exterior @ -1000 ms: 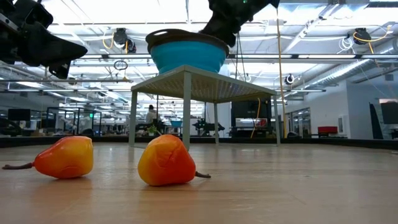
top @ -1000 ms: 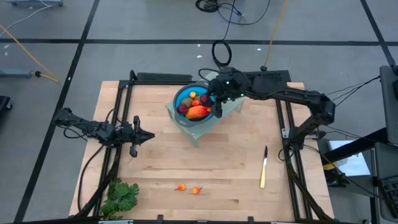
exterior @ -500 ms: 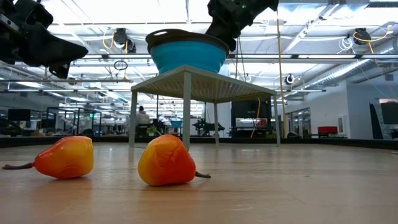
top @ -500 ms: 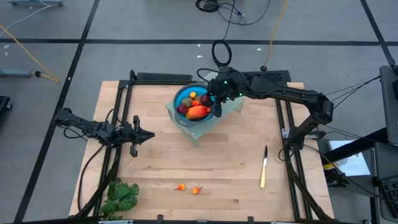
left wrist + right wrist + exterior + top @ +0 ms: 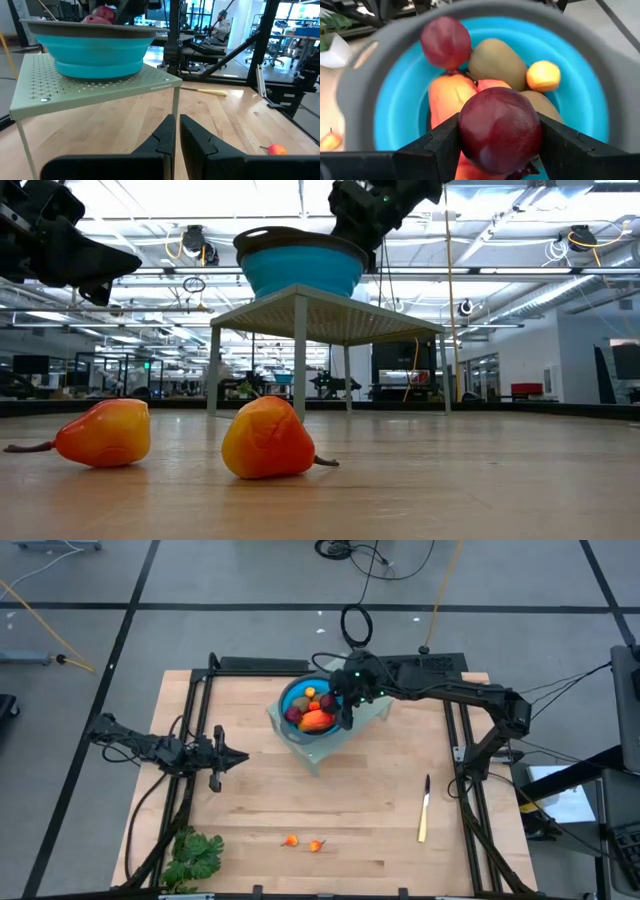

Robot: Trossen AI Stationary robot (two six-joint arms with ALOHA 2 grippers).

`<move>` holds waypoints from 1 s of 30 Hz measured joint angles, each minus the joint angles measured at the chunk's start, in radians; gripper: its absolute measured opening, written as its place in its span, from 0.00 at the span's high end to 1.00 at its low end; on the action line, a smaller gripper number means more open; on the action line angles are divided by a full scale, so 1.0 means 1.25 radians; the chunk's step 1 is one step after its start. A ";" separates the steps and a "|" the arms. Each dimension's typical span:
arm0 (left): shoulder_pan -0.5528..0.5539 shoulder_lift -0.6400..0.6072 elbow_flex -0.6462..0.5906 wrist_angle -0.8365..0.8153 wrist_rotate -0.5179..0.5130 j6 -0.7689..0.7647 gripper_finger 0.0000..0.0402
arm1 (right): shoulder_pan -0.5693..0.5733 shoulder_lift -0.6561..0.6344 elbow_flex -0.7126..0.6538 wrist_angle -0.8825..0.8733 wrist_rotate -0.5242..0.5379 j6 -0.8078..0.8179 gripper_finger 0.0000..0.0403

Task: Pick & Place Fruit
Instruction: Put the red pomegranate into the blue strainer bowl on the shelf, then put the red yellow peach into the blue strainer bowl on the shelf

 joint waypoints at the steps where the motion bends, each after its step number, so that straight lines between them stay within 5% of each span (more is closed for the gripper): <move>1: 0.000 0.000 0.000 0.000 0.000 0.000 0.94 | 0.000 -0.002 0.001 0.000 0.000 0.000 0.47; 30: 0.000 0.000 0.000 0.000 0.000 -0.002 0.94 | 0.001 -0.048 0.001 0.042 0.006 0.013 0.31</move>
